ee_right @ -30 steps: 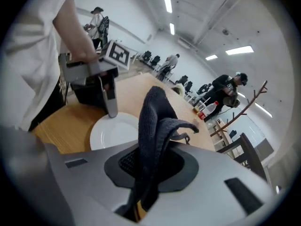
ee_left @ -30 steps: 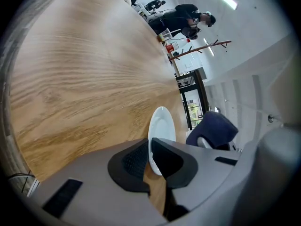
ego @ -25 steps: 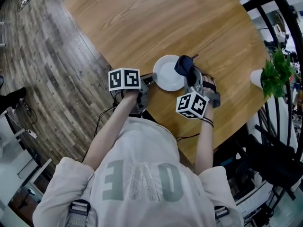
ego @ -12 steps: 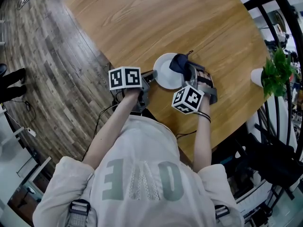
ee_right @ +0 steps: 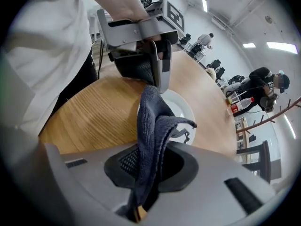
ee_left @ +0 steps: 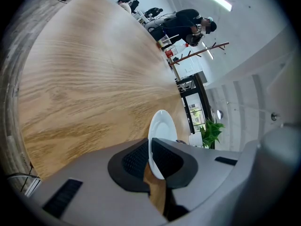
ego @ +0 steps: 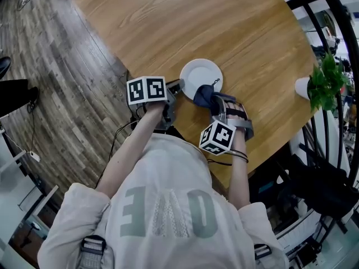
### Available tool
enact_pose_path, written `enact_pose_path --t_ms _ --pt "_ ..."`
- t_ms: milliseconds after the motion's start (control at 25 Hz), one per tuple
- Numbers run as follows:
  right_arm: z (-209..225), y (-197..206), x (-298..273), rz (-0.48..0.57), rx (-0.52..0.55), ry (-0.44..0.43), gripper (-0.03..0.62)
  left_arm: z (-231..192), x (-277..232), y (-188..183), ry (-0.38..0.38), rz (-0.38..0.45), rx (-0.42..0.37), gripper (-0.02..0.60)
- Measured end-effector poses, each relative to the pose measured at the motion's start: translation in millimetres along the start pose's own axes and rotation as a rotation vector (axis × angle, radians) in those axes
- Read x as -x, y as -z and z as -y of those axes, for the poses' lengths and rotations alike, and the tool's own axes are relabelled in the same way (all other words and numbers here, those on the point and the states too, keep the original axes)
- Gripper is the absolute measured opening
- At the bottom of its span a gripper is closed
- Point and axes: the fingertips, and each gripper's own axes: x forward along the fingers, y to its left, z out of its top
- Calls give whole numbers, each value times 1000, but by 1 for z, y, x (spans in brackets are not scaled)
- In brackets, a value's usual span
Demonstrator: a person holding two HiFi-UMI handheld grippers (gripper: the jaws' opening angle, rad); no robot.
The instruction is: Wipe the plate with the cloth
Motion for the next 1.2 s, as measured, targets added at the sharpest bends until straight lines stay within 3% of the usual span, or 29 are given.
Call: enact_pose_path --t_ms 240,400,560,760,1200 --pt "5 -2 4 10 -47 6 57 1 0 1 3 -2 -6 31" --pt "49 -7 -12 14 -139 105 57 1 0 0 -4 -7 -21 31" --pt "87 -19 -36 39 -148 189 57 2 -3 2 -7 -8 -31 31" --pt "103 -25 -48 45 -115 238 57 3 -4 3 -2 -15 -37 31" --pt "49 -29 -38 12 -11 123 57 2 -2 1 -6 3 -39 31"
